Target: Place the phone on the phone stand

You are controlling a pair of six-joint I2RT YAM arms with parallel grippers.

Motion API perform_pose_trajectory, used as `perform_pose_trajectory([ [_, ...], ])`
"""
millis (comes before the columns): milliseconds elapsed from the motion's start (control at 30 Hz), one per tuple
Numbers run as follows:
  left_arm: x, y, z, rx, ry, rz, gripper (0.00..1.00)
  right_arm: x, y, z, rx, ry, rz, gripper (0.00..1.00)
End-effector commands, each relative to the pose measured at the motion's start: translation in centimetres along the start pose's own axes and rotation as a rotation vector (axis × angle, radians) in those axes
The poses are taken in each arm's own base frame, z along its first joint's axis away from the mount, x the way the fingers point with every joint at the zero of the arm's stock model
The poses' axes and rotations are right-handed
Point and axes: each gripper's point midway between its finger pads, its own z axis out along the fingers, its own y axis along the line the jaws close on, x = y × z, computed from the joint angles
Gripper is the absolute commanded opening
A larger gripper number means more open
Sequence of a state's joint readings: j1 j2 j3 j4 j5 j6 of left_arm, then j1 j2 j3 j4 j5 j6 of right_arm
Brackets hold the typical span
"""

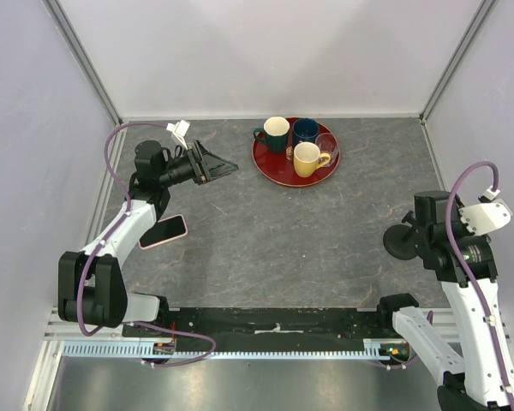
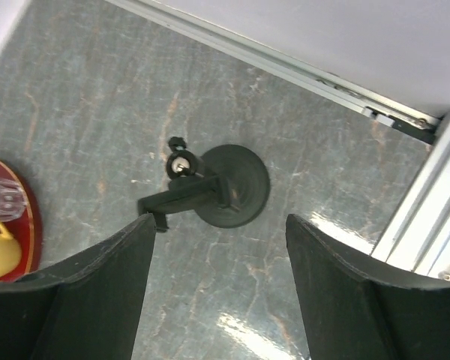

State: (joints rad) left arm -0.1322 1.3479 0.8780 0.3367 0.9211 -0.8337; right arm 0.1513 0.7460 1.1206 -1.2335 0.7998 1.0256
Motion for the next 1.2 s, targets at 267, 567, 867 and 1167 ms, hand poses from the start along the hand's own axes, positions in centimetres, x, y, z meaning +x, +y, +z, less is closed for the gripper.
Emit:
perform_pose_trajectory([
  [267,-1.1,-1.9,0.0,0.057,0.0,0.019,0.77,3.5,-3.1,1.3,0.1,0.065,-0.125,0.66],
  [567,-1.1,-2.0,0.0,0.06,0.003,0.019,0.77,3.5,-2.0,2.2,0.099,0.048,-0.15,0.6],
  [867,-1.1,-2.1,0.0,0.062,0.004,0.02,0.77,4.0,-1.3,3.5,0.129,0.047,-0.215,0.64],
  [1167,-1.0,-2.2,0.0,0.065,0.005,0.026,0.77,4.4,-1.2,4.8,0.174,0.05,-0.248,0.56],
])
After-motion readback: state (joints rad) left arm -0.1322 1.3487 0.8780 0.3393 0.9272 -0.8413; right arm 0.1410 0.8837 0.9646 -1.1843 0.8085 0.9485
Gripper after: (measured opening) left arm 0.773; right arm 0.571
